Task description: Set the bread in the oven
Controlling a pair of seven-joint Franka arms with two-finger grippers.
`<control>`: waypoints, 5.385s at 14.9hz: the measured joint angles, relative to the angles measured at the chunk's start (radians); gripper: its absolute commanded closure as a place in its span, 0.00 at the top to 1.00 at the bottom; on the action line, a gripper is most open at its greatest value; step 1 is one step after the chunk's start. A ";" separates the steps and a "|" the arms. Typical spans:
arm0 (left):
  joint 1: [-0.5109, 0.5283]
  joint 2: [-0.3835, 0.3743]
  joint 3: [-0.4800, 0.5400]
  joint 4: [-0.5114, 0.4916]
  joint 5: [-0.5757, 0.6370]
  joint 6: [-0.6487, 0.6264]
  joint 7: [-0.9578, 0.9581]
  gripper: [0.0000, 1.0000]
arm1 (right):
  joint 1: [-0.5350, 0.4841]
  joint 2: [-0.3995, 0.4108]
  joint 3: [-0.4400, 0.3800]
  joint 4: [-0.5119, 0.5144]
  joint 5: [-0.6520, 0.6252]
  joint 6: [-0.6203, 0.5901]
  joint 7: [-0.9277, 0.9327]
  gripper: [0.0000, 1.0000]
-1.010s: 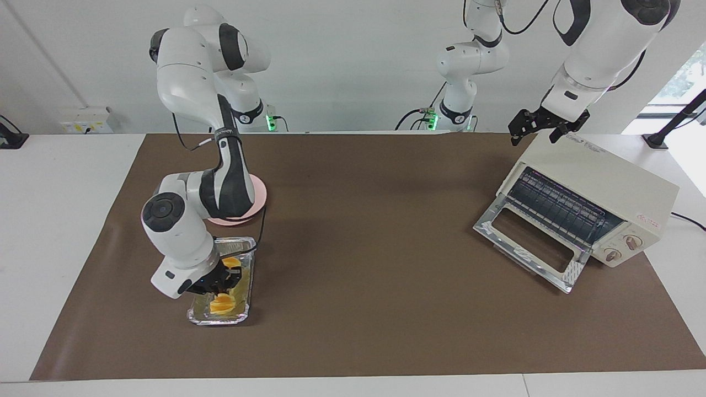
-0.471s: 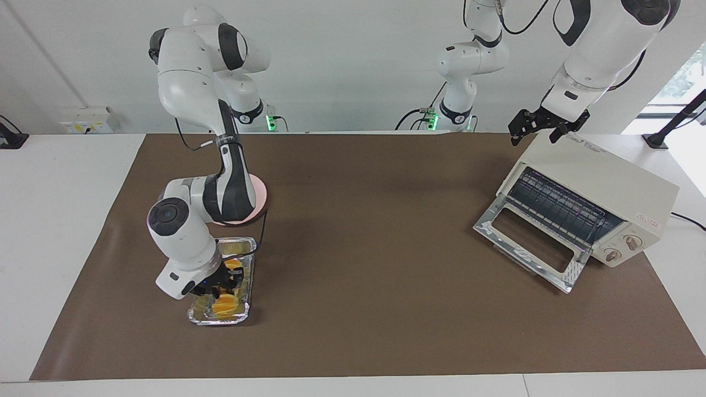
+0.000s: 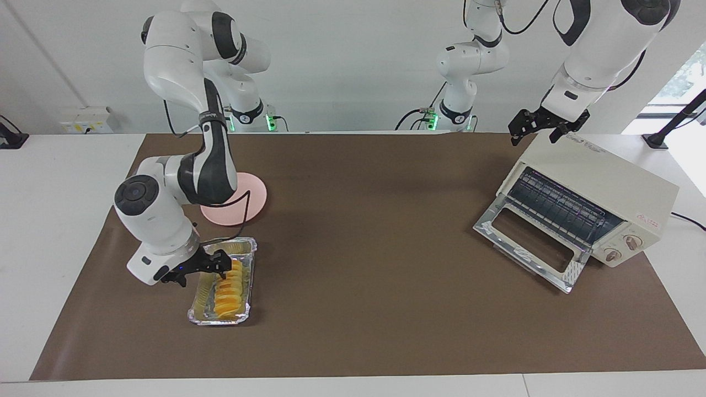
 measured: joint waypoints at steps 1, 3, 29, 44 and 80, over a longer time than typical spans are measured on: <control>0.000 0.000 0.000 0.000 0.000 0.000 0.000 1.00 | -0.004 0.002 -0.001 -0.006 0.000 0.007 -0.012 1.00; 0.000 0.000 0.000 0.000 0.000 0.000 0.000 1.00 | -0.004 0.006 -0.006 -0.029 -0.009 0.033 -0.025 0.99; 0.000 0.000 0.000 0.000 0.000 0.000 0.000 1.00 | 0.043 -0.049 0.009 0.034 0.035 -0.161 0.039 0.00; 0.000 0.000 0.000 0.000 0.000 0.000 0.000 1.00 | 0.491 -0.023 0.018 -0.008 0.163 0.003 0.719 0.00; -0.359 0.271 -0.022 0.197 -0.034 0.184 -0.286 1.00 | 0.008 -0.544 -0.014 -0.203 0.126 -0.428 0.096 1.00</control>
